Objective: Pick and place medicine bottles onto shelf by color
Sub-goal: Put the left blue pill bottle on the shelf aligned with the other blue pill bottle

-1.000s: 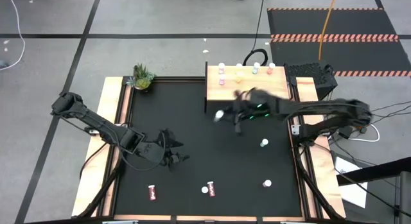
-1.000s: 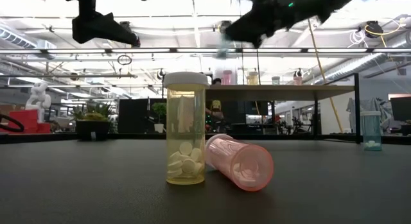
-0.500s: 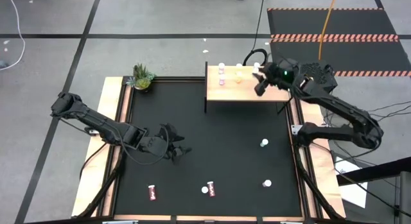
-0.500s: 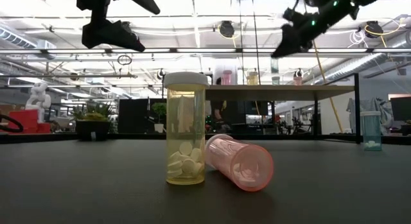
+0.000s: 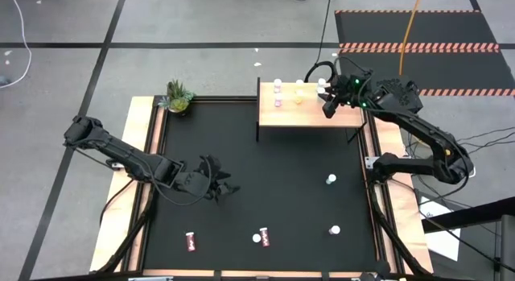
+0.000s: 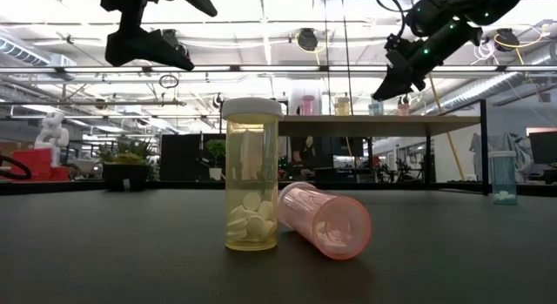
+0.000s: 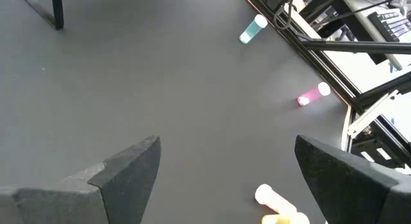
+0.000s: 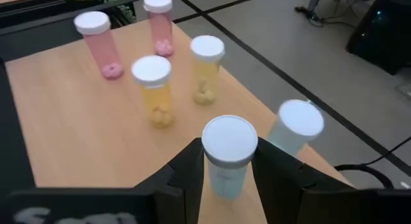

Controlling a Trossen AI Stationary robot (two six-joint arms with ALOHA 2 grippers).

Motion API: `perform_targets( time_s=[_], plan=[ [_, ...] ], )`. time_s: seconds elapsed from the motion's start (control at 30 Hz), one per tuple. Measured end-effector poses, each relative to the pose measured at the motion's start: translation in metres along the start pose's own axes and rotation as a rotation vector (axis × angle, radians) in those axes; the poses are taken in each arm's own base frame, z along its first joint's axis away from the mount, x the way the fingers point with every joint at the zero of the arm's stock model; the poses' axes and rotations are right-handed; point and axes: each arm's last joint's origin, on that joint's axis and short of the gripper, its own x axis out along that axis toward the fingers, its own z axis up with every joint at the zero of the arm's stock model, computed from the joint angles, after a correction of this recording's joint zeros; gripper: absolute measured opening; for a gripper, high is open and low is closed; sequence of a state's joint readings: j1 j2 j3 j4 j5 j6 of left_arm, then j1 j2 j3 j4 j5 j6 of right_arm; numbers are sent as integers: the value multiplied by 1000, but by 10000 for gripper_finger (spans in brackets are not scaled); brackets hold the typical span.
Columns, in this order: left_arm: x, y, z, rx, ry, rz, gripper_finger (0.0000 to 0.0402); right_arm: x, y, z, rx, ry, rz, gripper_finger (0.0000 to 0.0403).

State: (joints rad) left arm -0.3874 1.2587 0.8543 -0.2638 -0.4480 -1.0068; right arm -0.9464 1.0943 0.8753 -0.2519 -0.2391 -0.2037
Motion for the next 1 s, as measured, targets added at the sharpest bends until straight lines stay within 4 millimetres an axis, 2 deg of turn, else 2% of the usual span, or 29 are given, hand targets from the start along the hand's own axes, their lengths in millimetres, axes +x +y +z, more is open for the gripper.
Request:
perform_targets(
  time_s=[0.17,0.67,1.0],
  plan=[
    [0,0,0,9,0,1,358,-1,-2,-5,24,41,-4,114],
    [1,1,2,28,-26,20,358,8,0,-16,68,-33,33,116],
    [1,1,2,21,-23,18,358,6,-3,-16,73,-40,-2,163]
  ],
)
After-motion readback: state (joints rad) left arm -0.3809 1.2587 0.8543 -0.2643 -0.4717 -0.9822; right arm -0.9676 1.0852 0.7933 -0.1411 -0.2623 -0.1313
